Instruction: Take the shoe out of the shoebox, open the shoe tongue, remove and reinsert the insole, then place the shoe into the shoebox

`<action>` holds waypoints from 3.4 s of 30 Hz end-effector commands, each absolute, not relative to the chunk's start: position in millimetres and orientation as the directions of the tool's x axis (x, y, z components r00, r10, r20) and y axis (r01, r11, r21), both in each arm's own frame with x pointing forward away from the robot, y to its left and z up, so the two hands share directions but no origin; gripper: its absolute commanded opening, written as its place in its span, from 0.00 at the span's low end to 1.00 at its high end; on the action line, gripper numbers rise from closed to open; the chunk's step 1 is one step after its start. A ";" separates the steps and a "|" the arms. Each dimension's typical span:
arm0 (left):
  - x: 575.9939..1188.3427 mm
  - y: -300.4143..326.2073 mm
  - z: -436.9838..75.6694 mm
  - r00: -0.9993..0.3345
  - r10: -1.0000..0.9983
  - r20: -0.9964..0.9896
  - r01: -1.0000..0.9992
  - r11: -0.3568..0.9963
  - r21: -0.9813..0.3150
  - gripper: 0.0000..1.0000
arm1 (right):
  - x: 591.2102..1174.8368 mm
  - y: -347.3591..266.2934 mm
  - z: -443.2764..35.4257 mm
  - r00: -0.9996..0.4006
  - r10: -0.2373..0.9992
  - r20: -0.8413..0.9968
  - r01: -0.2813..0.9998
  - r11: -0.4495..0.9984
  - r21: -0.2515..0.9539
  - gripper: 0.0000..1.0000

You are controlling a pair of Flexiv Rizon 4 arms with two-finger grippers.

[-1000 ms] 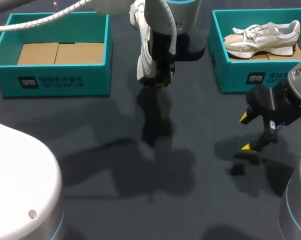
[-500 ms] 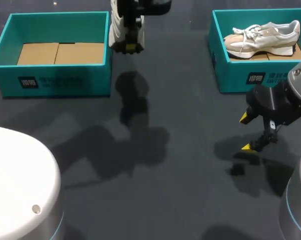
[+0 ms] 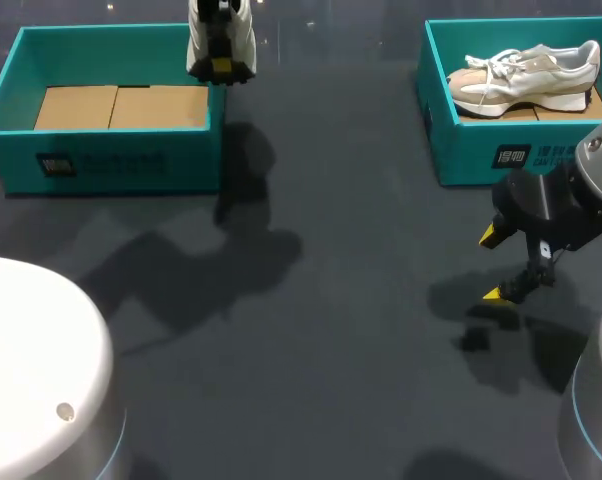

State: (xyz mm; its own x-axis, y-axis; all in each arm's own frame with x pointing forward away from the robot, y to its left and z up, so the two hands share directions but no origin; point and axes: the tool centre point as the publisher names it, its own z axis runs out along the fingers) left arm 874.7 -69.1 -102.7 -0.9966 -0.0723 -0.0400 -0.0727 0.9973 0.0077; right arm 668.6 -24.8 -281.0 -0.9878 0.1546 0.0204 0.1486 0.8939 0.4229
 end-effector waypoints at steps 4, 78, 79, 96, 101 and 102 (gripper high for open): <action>885.7 -54.2 -102.4 -1.000 -0.027 0.015 -0.027 0.998 -0.051 0.00 | 667.3 -24.4 -281.6 -0.988 0.156 0.018 0.149 0.895 0.421 1.00; 1020.1 270.7 -170.6 -0.872 0.488 -0.039 0.489 0.872 -0.017 0.00 | 667.3 -24.4 -281.6 -0.988 0.156 0.018 0.149 0.895 0.421 1.00; 1020.1 270.7 -170.6 -0.872 0.488 -0.039 0.489 0.872 -0.017 0.00 | 667.3 -24.4 -281.6 -0.988 0.156 0.018 0.149 0.895 0.421 1.00; 1054.5 305.4 -171.8 -0.275 0.960 0.058 0.948 0.281 -0.149 0.00 | 667.3 -24.4 -281.6 -0.988 0.156 0.018 0.149 0.895 0.421 1.00; 1054.5 305.4 -171.8 -0.275 0.960 0.058 0.948 0.281 -0.149 0.00 | 667.3 -24.4 -281.6 -0.988 0.156 0.018 0.149 0.895 0.421 1.00; 1054.5 305.4 -171.8 -0.275 0.960 0.058 0.948 0.281 -0.149 0.00 | 667.3 -24.4 -281.6 -0.988 0.156 0.018 0.149 0.895 0.421 1.00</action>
